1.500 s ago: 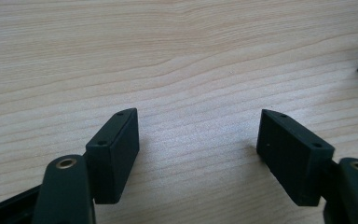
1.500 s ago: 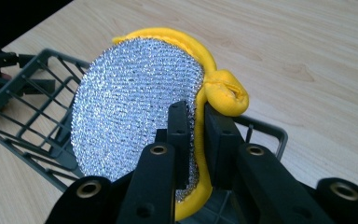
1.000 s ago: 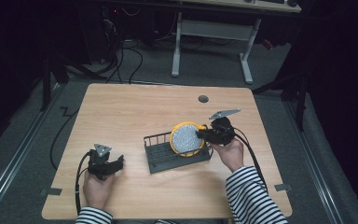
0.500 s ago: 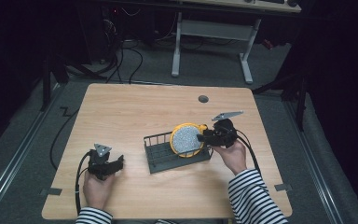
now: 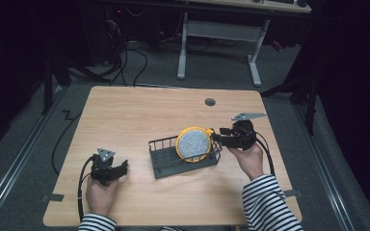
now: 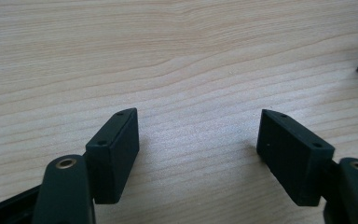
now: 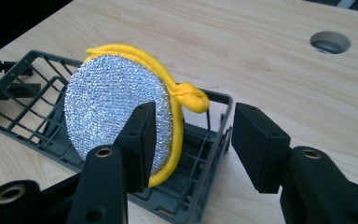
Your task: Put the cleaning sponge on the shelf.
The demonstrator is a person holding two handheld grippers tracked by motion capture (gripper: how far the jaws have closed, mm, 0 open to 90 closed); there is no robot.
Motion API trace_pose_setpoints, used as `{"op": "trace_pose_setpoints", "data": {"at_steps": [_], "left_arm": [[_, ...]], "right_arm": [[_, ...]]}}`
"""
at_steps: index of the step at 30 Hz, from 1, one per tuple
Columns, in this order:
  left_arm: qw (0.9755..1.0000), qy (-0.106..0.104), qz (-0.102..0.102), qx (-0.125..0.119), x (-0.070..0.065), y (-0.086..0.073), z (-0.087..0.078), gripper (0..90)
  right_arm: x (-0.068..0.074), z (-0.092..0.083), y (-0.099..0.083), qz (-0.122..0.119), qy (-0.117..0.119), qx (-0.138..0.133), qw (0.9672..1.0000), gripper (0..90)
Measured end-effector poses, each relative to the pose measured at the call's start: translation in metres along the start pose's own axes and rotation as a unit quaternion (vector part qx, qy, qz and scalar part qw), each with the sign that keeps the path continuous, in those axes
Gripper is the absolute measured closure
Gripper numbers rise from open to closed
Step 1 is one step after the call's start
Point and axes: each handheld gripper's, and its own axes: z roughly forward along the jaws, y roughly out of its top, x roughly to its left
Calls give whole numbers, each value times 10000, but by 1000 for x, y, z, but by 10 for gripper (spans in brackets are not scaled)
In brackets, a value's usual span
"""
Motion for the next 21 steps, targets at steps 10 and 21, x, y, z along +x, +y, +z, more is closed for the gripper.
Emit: {"op": "trace_pose_setpoints", "data": {"at_steps": [10, 21], "left_arm": [[10000, 1, 1, 0, 0, 0, 0, 302], [10000, 5, 3, -1, 0, 0, 0, 302]], "right_arm": [[-14, -24, -7, 175, -258, -182, 9993, 504], [-35, -45, -28, 412, -503, -230, 9976, 505]]}}
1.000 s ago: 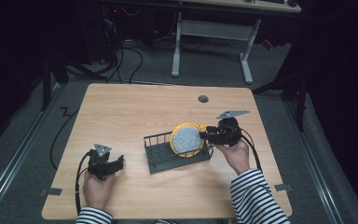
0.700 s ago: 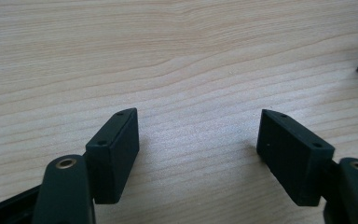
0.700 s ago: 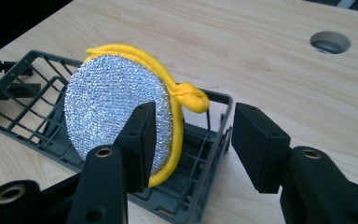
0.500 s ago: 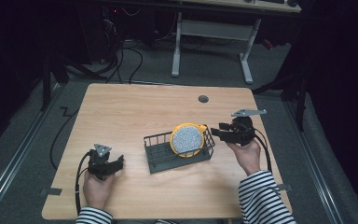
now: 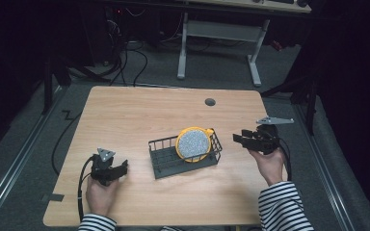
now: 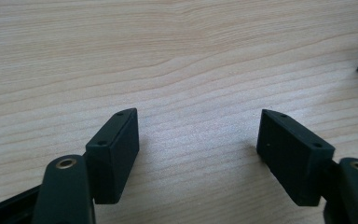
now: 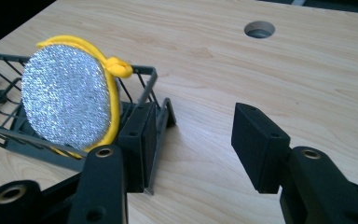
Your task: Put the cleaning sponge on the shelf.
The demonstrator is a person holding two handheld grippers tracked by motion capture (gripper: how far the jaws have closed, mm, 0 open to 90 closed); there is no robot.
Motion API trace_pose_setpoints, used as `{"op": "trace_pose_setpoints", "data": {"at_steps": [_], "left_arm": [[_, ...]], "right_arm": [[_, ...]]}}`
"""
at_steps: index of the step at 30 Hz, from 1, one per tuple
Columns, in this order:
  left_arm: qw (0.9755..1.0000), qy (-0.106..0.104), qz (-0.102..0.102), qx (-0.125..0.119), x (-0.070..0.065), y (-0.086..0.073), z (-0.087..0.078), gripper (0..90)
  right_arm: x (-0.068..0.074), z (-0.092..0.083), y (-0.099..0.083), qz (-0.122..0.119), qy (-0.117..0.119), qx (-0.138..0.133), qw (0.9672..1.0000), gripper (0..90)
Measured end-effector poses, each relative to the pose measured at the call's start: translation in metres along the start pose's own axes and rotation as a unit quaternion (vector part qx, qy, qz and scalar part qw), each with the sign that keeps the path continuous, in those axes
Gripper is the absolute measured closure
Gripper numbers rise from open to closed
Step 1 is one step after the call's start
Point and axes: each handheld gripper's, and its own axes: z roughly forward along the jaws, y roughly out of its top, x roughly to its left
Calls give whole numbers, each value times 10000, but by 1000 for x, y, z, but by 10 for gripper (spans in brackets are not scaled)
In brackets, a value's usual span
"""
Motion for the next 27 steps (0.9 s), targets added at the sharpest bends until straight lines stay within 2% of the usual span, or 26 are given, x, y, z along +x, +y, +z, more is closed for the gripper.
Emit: {"op": "trace_pose_setpoints", "data": {"at_steps": [9, 27], "left_arm": [[10000, 5, 0, -2, 0, 0, 0, 301], [10000, 5, 0, -3, 0, 0, 0, 301]], "right_arm": [[-13, -3, -18, 150, -119, 121, 9997, 494], [-30, -16, -44, 454, -329, -75, 9984, 485]]}}
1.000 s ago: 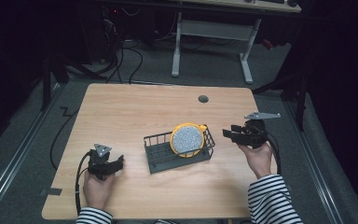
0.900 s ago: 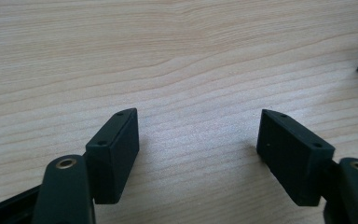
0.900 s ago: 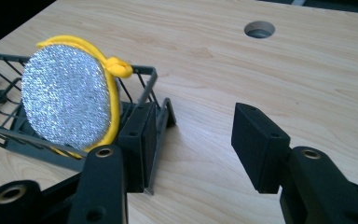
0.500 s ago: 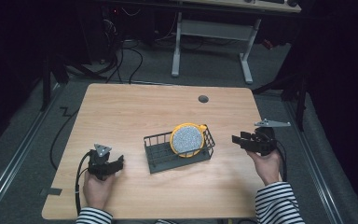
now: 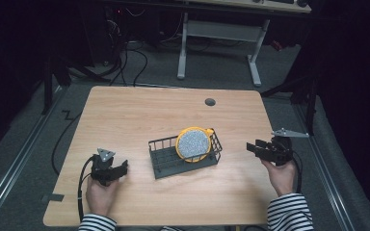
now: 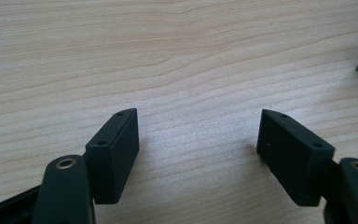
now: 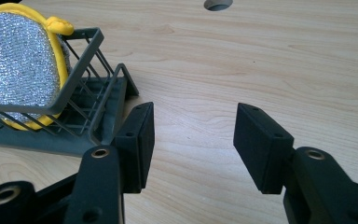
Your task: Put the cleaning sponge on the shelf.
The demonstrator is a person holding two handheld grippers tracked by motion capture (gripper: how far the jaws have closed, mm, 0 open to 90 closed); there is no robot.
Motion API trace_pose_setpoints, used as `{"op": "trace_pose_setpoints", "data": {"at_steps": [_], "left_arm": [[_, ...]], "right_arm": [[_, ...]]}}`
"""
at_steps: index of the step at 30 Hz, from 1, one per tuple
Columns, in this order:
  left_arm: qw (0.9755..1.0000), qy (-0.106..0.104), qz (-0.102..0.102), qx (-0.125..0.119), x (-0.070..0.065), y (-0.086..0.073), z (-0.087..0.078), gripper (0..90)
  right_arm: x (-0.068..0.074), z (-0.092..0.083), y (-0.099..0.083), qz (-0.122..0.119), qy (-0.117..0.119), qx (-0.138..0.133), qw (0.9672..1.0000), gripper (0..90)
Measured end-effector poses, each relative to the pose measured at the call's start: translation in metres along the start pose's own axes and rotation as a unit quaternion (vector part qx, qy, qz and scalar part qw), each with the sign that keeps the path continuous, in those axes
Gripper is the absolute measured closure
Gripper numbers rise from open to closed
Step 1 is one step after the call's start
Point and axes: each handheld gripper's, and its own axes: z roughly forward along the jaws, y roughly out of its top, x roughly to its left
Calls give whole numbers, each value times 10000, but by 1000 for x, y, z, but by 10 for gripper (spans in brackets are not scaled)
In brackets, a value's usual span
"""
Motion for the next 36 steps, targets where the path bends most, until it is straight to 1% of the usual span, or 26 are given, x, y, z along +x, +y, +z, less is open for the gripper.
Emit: {"op": "trace_pose_setpoints", "data": {"at_steps": [2, 5, 8, 11, 17, 21, 24, 32, 34, 36], "left_arm": [[10000, 0, -1, -1, 0, 0, 0, 301], [10000, -1, -1, 0, 0, 0, 0, 301], [10000, -1, -1, 1, 0, 0, 0, 301], [10000, -1, -1, 0, 0, 0, 0, 301], [10000, -1, -2, 0, 0, 0, 0, 301], [10000, 0, -1, 0, 0, 0, 0, 301], [10000, 0, 0, 0, 0, 0, 0, 301], [10000, -1, -1, 0, 0, 0, 0, 301], [10000, -1, -1, 1, 0, 0, 0, 301], [10000, -1, -2, 0, 0, 0, 0, 301]], "right_arm": [[-1, -1, -3, 6, -16, -39, 10000, 479], [-2, 1, -11, 7, -71, 5, 10000, 473], [-2, 1, -14, 21, -103, 22, 9999, 472], [-2, 2, -18, 54, -96, 12, 9999, 470], [-3, 7, -28, 96, -176, -129, 9997, 424], [-3, 10, -33, 91, -213, -128, 9996, 423], [-3, 15, -38, 83, -241, -71, 9996, 424], [-4, 25, -49, 24, -439, -77, 9990, 416], [-5, 27, -52, 26, -495, -73, 9987, 415], [-6, 31, -56, 82, -544, -33, 9985, 411]]}}
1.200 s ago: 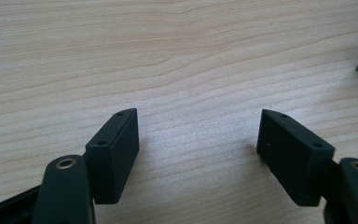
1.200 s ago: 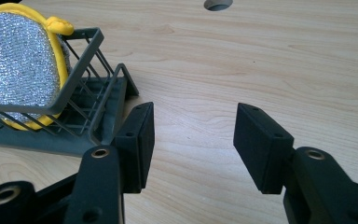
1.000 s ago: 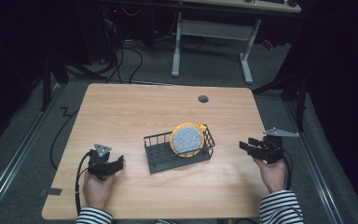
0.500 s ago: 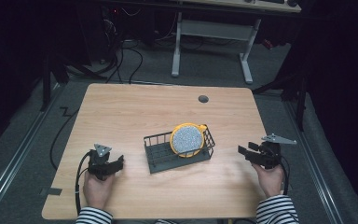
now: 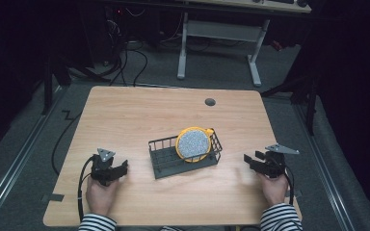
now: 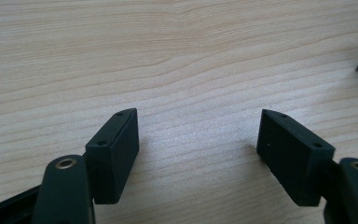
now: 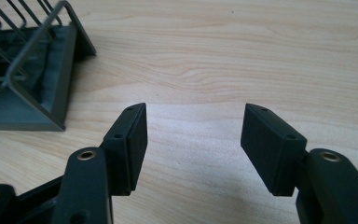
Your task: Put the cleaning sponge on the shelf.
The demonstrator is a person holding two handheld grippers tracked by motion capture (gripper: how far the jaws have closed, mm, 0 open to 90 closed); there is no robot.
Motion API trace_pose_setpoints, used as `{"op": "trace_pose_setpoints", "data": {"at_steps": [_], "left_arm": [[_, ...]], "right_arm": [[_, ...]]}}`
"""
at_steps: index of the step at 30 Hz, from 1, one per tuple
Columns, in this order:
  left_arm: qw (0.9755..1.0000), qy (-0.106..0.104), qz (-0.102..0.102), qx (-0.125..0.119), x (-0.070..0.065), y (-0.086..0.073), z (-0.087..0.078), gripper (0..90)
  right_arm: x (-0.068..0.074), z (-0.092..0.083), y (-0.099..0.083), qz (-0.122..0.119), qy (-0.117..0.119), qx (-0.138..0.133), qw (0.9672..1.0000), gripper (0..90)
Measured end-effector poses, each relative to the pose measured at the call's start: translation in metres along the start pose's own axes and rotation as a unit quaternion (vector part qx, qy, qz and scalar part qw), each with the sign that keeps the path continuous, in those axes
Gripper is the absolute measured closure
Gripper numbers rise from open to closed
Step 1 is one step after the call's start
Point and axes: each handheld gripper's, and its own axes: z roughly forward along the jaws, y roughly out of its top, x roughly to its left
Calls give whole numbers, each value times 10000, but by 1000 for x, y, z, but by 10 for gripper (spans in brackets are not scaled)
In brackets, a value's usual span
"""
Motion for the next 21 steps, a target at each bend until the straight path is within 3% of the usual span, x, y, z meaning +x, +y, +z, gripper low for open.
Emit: {"op": "trace_pose_setpoints", "data": {"at_steps": [9, 12, 21], "left_arm": [[10000, 0, 1, 0, 0, 0, 0, 301], [10000, 0, 1, 0, 0, 0, 0, 301], [10000, 3, 1, -2, 0, 0, 0, 301]], "right_arm": [[0, 7, -10, -41, -128, -4, 9999, 408], [4, 7, -12, -205, -243, -54, 9995, 409], [9, 12, -17, -389, -372, -32, 9985, 408]]}}
